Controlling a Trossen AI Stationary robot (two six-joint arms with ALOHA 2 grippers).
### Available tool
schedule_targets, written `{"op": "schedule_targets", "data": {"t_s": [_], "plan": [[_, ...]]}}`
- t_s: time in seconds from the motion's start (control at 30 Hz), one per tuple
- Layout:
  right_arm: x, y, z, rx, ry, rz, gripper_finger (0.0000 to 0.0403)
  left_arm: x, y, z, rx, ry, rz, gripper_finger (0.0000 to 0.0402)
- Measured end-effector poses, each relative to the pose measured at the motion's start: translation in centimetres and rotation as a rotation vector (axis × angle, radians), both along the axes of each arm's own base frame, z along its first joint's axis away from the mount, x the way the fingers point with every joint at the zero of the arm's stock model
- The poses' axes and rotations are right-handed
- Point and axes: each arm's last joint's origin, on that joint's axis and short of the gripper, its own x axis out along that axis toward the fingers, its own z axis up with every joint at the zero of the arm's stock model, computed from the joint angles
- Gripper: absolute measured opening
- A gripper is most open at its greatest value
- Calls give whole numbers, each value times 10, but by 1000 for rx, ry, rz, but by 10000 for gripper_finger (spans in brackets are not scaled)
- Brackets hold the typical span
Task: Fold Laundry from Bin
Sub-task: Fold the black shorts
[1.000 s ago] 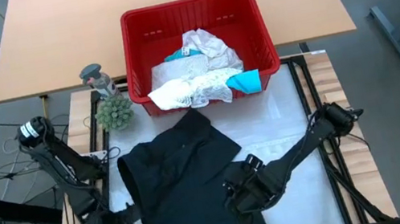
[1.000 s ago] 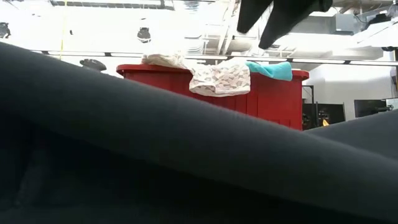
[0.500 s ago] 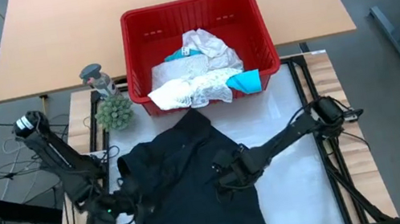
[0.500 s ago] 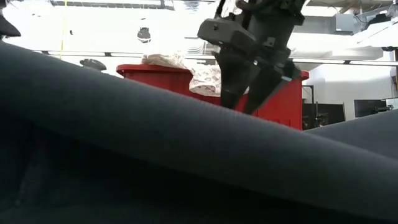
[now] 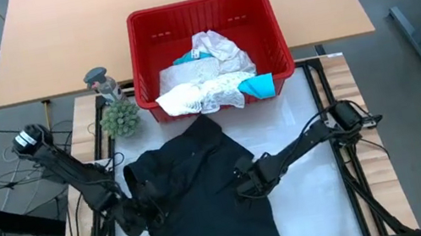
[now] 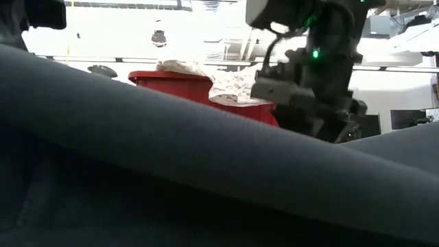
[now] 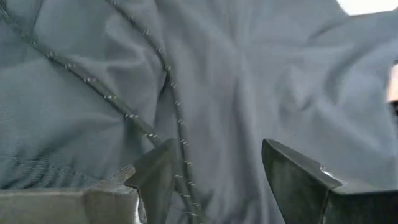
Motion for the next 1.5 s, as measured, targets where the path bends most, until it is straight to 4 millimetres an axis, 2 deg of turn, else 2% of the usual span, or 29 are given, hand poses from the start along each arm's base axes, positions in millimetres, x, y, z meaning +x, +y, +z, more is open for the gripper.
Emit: {"op": "schedule_targets", "data": {"t_s": [0.13, 0.37, 0.53, 0.67, 0.73, 0.83, 0.93, 1.1, 1.23, 1.33, 1.5], "plan": [[-13, -3, -1, -17, 94, -96, 274, 3, 0, -8, 13, 52, -16, 222], [-33, -1, -1, 17, 276, -245, 274, 15, 10, -5, 31, 6, 27, 222], [-42, 14, -2, 76, 300, -360, 274, 24, 18, -2, 33, -32, 51, 222], [-49, 34, -1, 79, 266, -395, 274, 23, 24, 16, 64, -175, 122, 222], [-53, 44, 0, 76, 254, -407, 274, 18, 36, 21, 60, -177, 223, 222], [-59, 55, 0, 74, 241, -420, 274, 5, 58, 25, -63, -143, 487, 222], [-63, 62, 0, 68, 222, -440, 274, 1, 67, 28, -121, -154, 596, 222], [-65, 67, -1, 58, 186, -455, 274, 23, 74, 27, -118, -200, 580, 222], [-65, 67, -1, 55, 182, -449, 274, 40, 85, 13, -136, -119, 591, 222], [-65, 67, -1, 56, 181, -448, 274, 44, 89, 7, -120, -85, 606, 222], [-64, 67, -1, 52, 174, -438, 274, 50, 101, 8, -38, -120, 611, 213]]}}
